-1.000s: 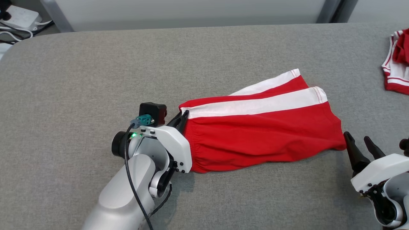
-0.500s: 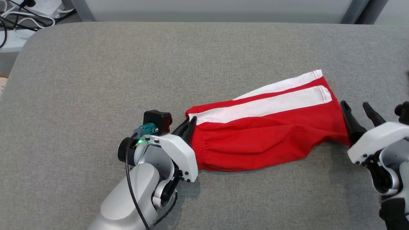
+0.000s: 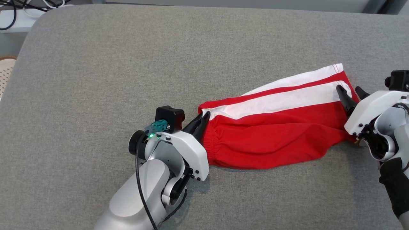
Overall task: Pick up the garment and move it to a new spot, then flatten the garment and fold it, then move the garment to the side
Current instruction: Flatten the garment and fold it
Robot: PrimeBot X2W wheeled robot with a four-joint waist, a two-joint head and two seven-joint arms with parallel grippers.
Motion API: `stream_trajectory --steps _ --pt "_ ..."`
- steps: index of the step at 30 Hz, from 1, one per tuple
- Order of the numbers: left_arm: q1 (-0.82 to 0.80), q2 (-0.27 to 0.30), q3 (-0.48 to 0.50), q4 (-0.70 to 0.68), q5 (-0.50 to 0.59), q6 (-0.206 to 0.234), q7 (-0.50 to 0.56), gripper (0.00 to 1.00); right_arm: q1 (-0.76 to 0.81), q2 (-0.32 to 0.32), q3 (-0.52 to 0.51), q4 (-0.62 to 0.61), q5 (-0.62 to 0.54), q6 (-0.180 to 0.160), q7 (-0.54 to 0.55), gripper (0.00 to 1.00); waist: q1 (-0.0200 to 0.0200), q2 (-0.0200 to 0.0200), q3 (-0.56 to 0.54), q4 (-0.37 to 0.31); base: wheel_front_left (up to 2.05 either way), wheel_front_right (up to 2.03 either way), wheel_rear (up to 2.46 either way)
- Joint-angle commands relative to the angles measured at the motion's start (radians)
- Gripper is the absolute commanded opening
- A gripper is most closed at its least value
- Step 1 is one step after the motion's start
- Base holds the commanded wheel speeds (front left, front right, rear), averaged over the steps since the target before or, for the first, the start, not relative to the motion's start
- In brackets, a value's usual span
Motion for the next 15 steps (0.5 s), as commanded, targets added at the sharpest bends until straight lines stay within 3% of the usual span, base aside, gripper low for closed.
stream_trajectory --steps 1,3,5,7,9,15 --pt "-0.036 0.013 0.024 -0.024 -0.003 -0.008 -0.008 0.0 -0.028 -0.01 0.033 0.005 0.018 0.004 -0.008 0.84 0.0 0.0 0.005 0.006 0.0 0.0 0.0" --pt "-0.037 0.011 0.02 -0.026 -0.005 -0.008 -0.01 0.0 -0.052 -0.011 0.061 0.042 0.037 0.004 -0.009 0.78 0.0 0.0 0.007 0.011 0.0 0.0 0.0" --pt "-0.038 0.01 0.016 -0.027 -0.007 -0.008 -0.011 0.0 -0.071 -0.013 0.086 0.074 0.058 0.004 -0.012 0.47 0.0 0.0 0.008 0.015 0.0 0.0 0.0" --pt "-0.039 0.01 0.013 -0.029 -0.009 -0.008 -0.013 0.0 -0.086 -0.017 0.108 0.104 0.072 0.004 -0.02 0.31 0.0 0.0 0.009 0.019 0.0 0.0 0.0" --pt "-0.04 0.009 0.01 -0.031 -0.012 -0.008 -0.015 0.0 -0.099 -0.021 0.127 0.129 0.085 0.004 -0.031 0.0 0.0 0.0 0.01 0.021 0.0 0.0 0.0" --pt "-0.044 0.008 0.005 -0.039 -0.012 -0.006 -0.019 0.0 -0.132 -0.042 0.168 0.171 0.103 0.004 -0.079 0.0 0.0 0.0 0.016 0.022 0.0 0.0 0.0"
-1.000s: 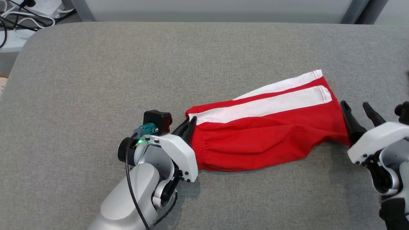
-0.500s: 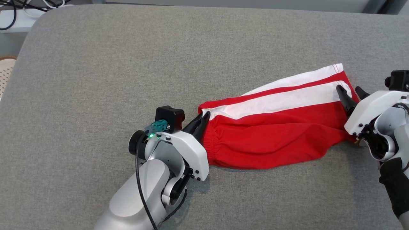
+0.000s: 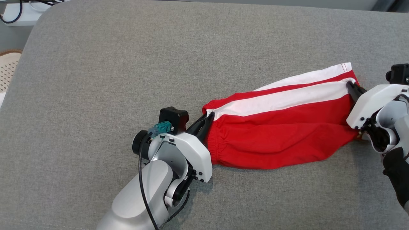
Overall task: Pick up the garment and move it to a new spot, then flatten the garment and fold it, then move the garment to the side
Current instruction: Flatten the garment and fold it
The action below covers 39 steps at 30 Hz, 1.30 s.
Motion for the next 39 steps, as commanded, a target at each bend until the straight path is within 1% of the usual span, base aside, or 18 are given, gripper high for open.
stream_trajectory --steps 1,6,10,18,22,23,25,26,27,28,29,30,34,39 --pt "-0.045 0.011 0.026 -0.029 -0.01 -0.006 -0.011 0.0 -0.022 -0.014 0.016 -0.013 0.001 0.004 -0.018 0.0 0.0 0.0 0.001 0.0 0.0 0.0 0.0" --pt "-0.051 0.01 0.022 -0.037 -0.009 -0.004 -0.018 0.0 -0.067 -0.035 0.045 0.014 0.001 0.004 -0.1 0.0 0.0 0.0 0.008 0.003 0.0 0.0 0.0" --pt "-0.056 0.009 0.016 -0.041 -0.01 -0.003 -0.023 0.0 -0.097 -0.039 0.071 0.045 0.008 0.004 -0.133 0.0 0.0 0.0 0.013 0.011 0.0 0.0 0.0" --pt "-0.078 0.006 -0.004 -0.011 -0.023 -0.016 -0.033 0.0 -0.154 -0.044 0.129 0.12 0.026 0.004 -0.161 0.0 0.0 0.0 0.032 0.033 0.0 0.0 0.0" --pt "-0.094 0.003 -0.017 0.015 -0.036 -0.021 -0.048 0.0 -0.173 -0.034 0.151 0.156 0.046 0.004 -0.158 0.0 0.0 0.0 0.04 0.037 0.0 0.0 0.0" --pt "-0.098 0.003 -0.021 0.024 -0.038 -0.021 -0.052 0.0 -0.174 -0.031 0.157 0.164 0.051 0.004 -0.155 0.38 0.0 0.0 0.041 0.037 0.0 0.0 0.0" --pt "-0.106 0.002 -0.028 0.042 -0.046 -0.021 -0.062 0.19 -0.178 -0.027 0.17 0.174 0.058 0.004 -0.16 0.61 0.0 0.0 0.042 0.036 0.0 0.0 0.0" --pt "-0.109 0.002 -0.031 0.051 -0.05 -0.021 -0.068 0.28 -0.178 -0.024 0.174 0.179 0.063 0.004 -0.162 0.86 0.0 0.0 0.042 0.034 0.0 0.0 0.0" --pt "-0.113 0.002 -0.034 0.061 -0.054 -0.021 -0.074 0.42 -0.18 -0.022 0.182 0.18 0.066 0.004 -0.166 1.0 0.0 0.0 0.043 0.032 0.0 0.0 0.0" --pt "-0.118 0.002 -0.036 0.071 -0.057 -0.019 -0.081 0.55 -0.182 -0.02 0.189 0.182 0.068 0.004 -0.172 1.0 0.0 0.0 0.042 0.028 0.0 0.0 0.0" --pt "-0.121 0.002 -0.038 0.08 -0.061 -0.018 -0.088 0.85 -0.183 -0.018 0.196 0.182 0.071 0.004 -0.177 1.0 0.0 0.0 0.041 0.025 0.0 0.0 0.0" --pt "-0.124 0.001 -0.042 0.087 -0.065 -0.016 -0.095 1.0 -0.184 -0.016 0.202 0.181 0.074 0.004 -0.185 1.0 0.0 0.0 0.04 0.021 0.0 0.0 0.0" --pt "-0.134 0.001 -0.054 0.103 -0.077 -0.007 -0.129 1.0 -0.187 -0.014 0.224 0.171 0.089 0.004 -0.217 1.0 0.0 0.0 0.028 0.004 0.0 0.0 0.0" --pt "-0.118 0.003 -0.037 0.099 -0.086 0.017 -0.184 1.0 -0.168 -0.017 0.251 0.146 0.108 0.004 -0.266 1.0 0.0 0.0 -0.002 -0.016 0.0 0.0 0.0"
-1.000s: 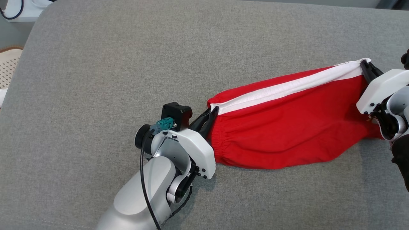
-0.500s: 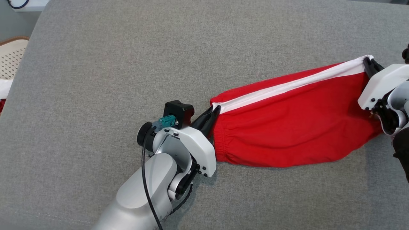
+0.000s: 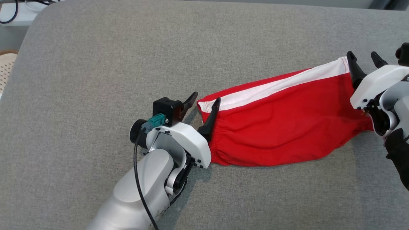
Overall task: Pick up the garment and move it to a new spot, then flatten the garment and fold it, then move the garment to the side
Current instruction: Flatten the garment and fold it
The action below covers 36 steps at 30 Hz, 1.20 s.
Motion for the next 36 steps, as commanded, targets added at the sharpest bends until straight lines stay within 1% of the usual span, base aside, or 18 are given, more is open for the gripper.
stream_trajectory --steps 1,4,8,12,13,14,17,21,26,27,32,36 --pt "-0.011 0.017 0.041 -0.032 -0.005 0.018 -0.033 1.0 0.015 -0.004 0.027 -0.035 0.008 0.004 -0.035 1.0 0.0 0.0 -0.02 -0.013 0.0 0.0 0.0" --pt "0.009 0.031 0.056 -0.05 -0.006 0.031 -0.057 1.0 0.032 -0.007 0.038 -0.051 0.01 0.004 -0.061 1.0 0.0 0.0 -0.037 -0.02 0.0 0.0 0.0" --pt "0.064 0.07 0.085 -0.104 0.002 0.062 -0.092 1.0 0.08 -0.014 0.042 -0.079 0.007 0.004 -0.101 1.0 0.0 0.0 -0.074 -0.035 0.0 0.0 0.0" --pt "0.135 0.111 0.109 -0.171 0.012 0.095 -0.108 1.0 0.147 -0.021 0.017 -0.106 0.0 0.004 -0.116 1.0 0.0 0.0 -0.111 -0.049 0.0 0.0 0.0" --pt "0.154 0.121 0.116 -0.19 0.016 0.101 -0.111 1.0 0.165 -0.024 0.003 -0.121 -0.005 0.004 -0.117 1.0 0.0 0.0 -0.119 -0.052 0.0 0.0 0.0" --pt "0.191 0.138 0.131 -0.239 0.027 0.108 -0.116 1.0 0.202 -0.034 -0.051 -0.178 -0.026 0.004 -0.118 1.0 0.0 0.0 -0.133 -0.059 0.0 0.0 0.0" --pt "0.258 0.153 0.166 -0.308 0.04 0.123 -0.121 1.0 0.295 -0.038 -0.156 -0.288 -0.083 0.004 -0.118 1.0 0.0 0.0 -0.15 -0.066 0.0 0.0 0.0" --pt "0.345 0.163 0.218 -0.382 0.077 0.145 -0.122 1.0 0.45 -0.01 -0.291 -0.431 -0.175 0.004 -0.118 1.0 0.0 0.0 -0.175 -0.07 0.0 0.0 0.0" --pt "0.445 0.17 0.281 -0.441 0.162 0.173 -0.122 1.0 0.63 0.053 -0.404 -0.579 -0.265 0.004 -0.118 1.0 0.0 0.0 -0.204 -0.076 0.0 0.0 0.0" --pt "0.481 0.169 0.308 -0.455 0.184 0.176 -0.122 1.0 0.691 0.077 -0.434 -0.618 -0.285 0.004 -0.118 1.0 0.0 0.0 -0.211 -0.077 0.0 0.0 0.0" --pt "0.549 0.16 0.35 -0.476 0.223 0.162 -0.122 1.0 0.785 0.115 -0.468 -0.664 -0.298 0.004 -0.118 1.0 0.0 0.0 -0.219 -0.079 0.0 0.0 0.0" --pt "0.566 0.15 0.361 -0.477 0.248 0.146 -0.122 1.0 0.808 0.128 -0.476 -0.673 -0.259 0.004 -0.102 1.0 0.0 0.0 -0.219 -0.075 0.0 0.0 0.0"
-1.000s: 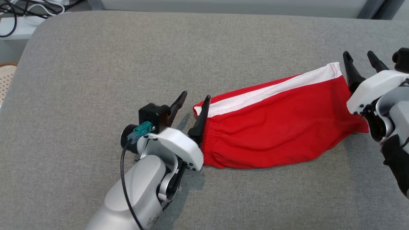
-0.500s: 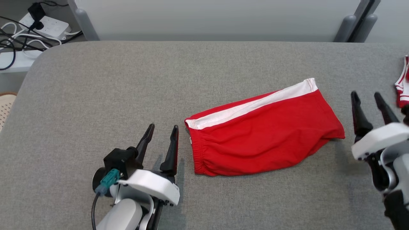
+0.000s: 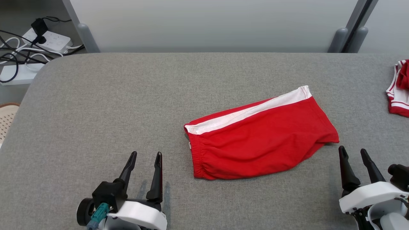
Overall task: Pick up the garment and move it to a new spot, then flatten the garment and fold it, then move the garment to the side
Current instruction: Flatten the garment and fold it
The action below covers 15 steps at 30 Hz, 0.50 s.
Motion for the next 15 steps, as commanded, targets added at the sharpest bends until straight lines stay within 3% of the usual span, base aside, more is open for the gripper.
stream_trajectory --steps 1,9,15 --pt "-0.017 0.007 0.041 -0.029 0.016 -0.009 -0.01 1.0 -0.002 -0.006 0.018 -0.034 0.028 0.004 0.012 1.0 0.0 0.0 0.001 0.004 0.0 0.0 0.0" --pt "-0.03 -0.021 0.041 -0.046 0.056 -0.029 -0.01 1.0 -0.049 -0.024 0.012 -0.041 0.223 0.004 0.163 1.0 0.0 0.0 0.024 0.026 0.0 0.0 0.0" --pt "-0.038 -0.037 0.035 -0.055 0.082 -0.046 -0.01 1.0 -0.135 -0.053 -0.056 0.042 0.351 0.004 0.297 1.0 0.0 0.0 0.047 0.063 0.0 0.0 0.0"
